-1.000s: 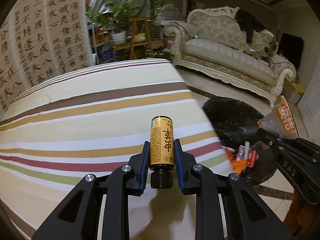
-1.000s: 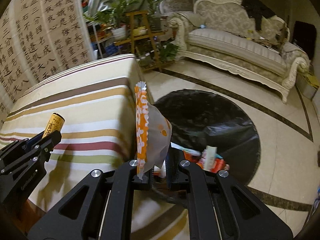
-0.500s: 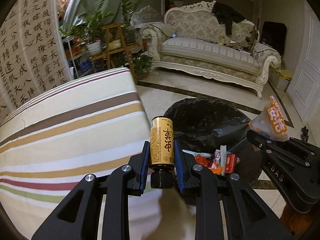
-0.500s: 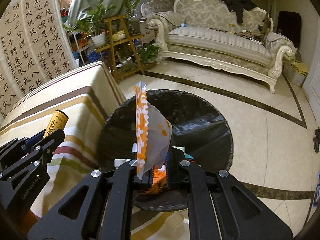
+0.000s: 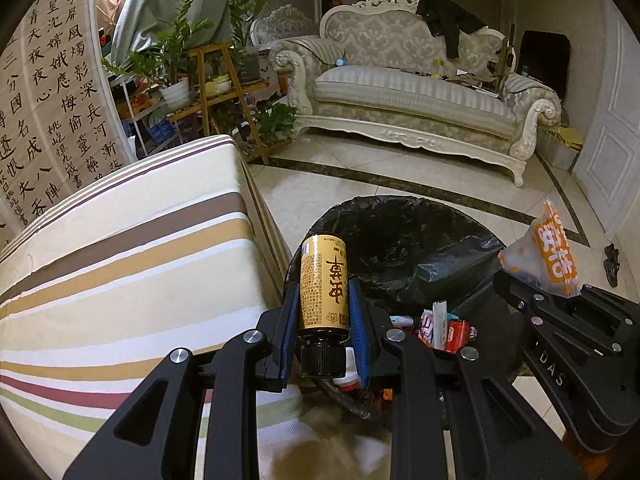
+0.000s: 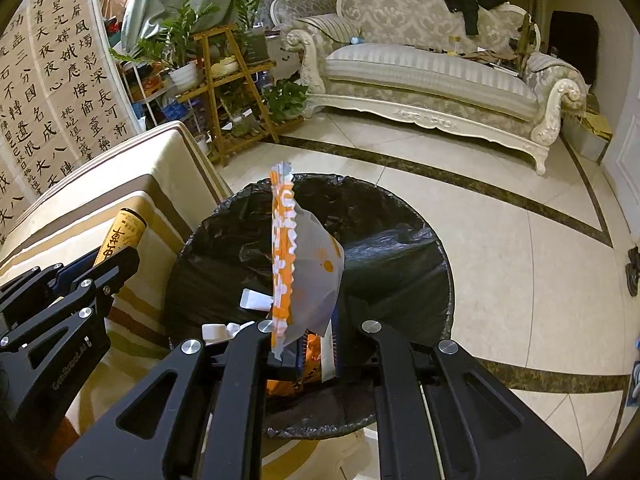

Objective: Collect trash

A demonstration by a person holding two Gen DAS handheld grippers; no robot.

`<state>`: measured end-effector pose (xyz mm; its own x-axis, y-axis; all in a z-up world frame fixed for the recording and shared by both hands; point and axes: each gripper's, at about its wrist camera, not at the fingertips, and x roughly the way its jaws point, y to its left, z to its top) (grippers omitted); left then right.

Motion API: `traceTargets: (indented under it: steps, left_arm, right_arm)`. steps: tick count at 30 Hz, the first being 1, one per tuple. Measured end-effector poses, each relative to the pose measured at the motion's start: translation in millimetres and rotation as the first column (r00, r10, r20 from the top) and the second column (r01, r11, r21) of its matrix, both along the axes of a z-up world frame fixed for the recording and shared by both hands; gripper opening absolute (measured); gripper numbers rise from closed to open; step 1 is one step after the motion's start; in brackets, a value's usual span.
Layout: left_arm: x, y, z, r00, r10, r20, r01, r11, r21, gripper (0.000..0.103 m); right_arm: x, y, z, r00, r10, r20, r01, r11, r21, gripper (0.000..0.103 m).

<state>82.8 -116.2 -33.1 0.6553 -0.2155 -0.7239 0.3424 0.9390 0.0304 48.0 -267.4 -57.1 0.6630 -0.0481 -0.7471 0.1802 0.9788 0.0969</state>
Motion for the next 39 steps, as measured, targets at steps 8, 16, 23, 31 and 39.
traceTargets:
  steps: [8, 16, 23, 31, 39]
  left_arm:
    - [4, -5, 0, 1.0, 0.002, -0.006, -0.002, 1.0, 0.013, 0.025]
    - [8, -9, -3, 1.0, -0.006, -0.022, 0.007, 1.0, 0.027, 0.025]
    - [11, -8, -2, 1.0, -0.003, -0.022, 0.004, 1.0, 0.028, 0.037]
    - [11, -4, 0, 1.0, 0.011, -0.004, -0.011, 1.0, 0.022, 0.06]
    - [11, 3, 5, 0.999, 0.043, 0.021, -0.043, 0.999, 0.011, 0.074]
  right_arm:
    - [1, -1, -1, 1.0, -0.005, 0.0, 0.005, 1.0, 0.004, 0.01]
    - [2, -3, -1, 1.0, -0.014, -0.002, 0.014, 1.0, 0.006, 0.01]
    - [3, -9, 0, 1.0, -0.024, 0.0, 0.024, 1.0, 0.011, 0.02]
    - [0, -12, 3, 0.999, -0.048, 0.01, 0.048, 0.999, 0.004, 0.039]
    - [-2, -12, 6, 0.997, -0.069, 0.021, 0.069, 0.998, -0.008, 0.049]
